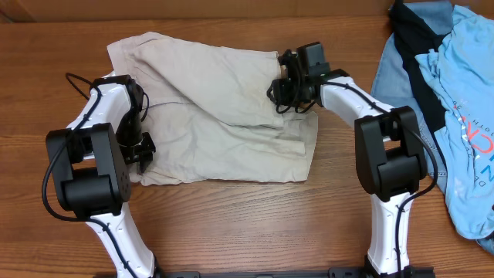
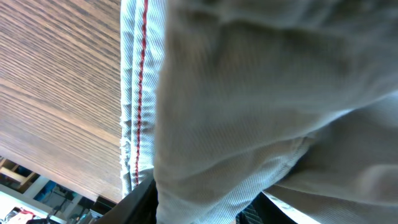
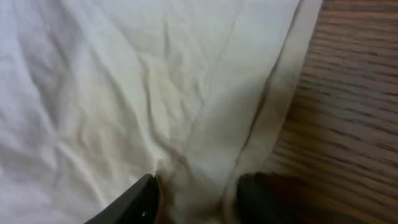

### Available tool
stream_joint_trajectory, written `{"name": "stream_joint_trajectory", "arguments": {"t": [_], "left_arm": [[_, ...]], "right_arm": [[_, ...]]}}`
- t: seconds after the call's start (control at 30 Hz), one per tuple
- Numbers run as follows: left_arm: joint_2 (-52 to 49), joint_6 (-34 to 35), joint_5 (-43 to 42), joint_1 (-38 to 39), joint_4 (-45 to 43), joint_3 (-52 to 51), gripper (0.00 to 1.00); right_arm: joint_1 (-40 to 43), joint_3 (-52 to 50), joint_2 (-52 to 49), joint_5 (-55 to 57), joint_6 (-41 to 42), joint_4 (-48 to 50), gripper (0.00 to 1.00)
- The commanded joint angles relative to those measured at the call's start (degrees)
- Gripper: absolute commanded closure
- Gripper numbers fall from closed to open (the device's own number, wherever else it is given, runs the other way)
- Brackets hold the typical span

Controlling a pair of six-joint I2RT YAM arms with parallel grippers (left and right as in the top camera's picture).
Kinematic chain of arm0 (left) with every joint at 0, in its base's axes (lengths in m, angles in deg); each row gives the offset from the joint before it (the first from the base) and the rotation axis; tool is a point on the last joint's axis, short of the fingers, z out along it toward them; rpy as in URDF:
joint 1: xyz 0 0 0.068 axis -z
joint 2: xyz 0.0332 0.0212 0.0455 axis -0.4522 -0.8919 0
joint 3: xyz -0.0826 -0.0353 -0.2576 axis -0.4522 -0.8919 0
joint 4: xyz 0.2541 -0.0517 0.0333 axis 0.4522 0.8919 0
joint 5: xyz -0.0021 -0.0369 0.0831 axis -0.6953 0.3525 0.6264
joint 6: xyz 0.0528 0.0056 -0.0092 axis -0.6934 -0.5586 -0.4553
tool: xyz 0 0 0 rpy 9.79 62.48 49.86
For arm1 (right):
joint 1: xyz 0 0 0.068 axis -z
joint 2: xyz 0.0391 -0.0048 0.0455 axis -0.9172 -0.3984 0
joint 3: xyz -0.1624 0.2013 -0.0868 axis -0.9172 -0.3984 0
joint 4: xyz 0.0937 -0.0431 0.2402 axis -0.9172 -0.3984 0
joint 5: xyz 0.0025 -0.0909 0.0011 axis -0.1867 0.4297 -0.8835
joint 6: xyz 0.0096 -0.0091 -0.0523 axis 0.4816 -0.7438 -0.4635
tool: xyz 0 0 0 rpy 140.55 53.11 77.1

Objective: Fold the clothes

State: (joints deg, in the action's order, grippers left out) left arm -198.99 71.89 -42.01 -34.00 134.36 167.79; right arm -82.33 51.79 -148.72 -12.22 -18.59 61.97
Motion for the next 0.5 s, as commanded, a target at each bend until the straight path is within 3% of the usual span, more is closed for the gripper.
{"name": "stream_joint_trajectory", "arguments": {"t": [0.0, 0.1, 0.2, 0.47], "left_arm": [[-0.07, 1.18, -0.28, 0.39, -0.44, -0.52, 0.60], [-0.07, 1.16, -0.28, 0.39, -0.46, -0.52, 0.60], [-0.07, 1.16, -0.28, 0.39, -0.46, -0.52, 0.60], [-0.07, 1.18, -0.26, 0.39, -0.48, -0.52, 0.60]], "right_arm": [[-2.84, -0.35, -2.62, -0.02, 0.48, 0.39, 0.62], [-3.26, -0.35, -2.62, 1.70, 0.79, 1.44, 0.81], [-3.21, -0.17, -2.62, 7.61, 3.93, 2.80, 0.94], [0.42, 6.32, -2.62, 23.26, 6.95, 4.26, 0.96]]}}
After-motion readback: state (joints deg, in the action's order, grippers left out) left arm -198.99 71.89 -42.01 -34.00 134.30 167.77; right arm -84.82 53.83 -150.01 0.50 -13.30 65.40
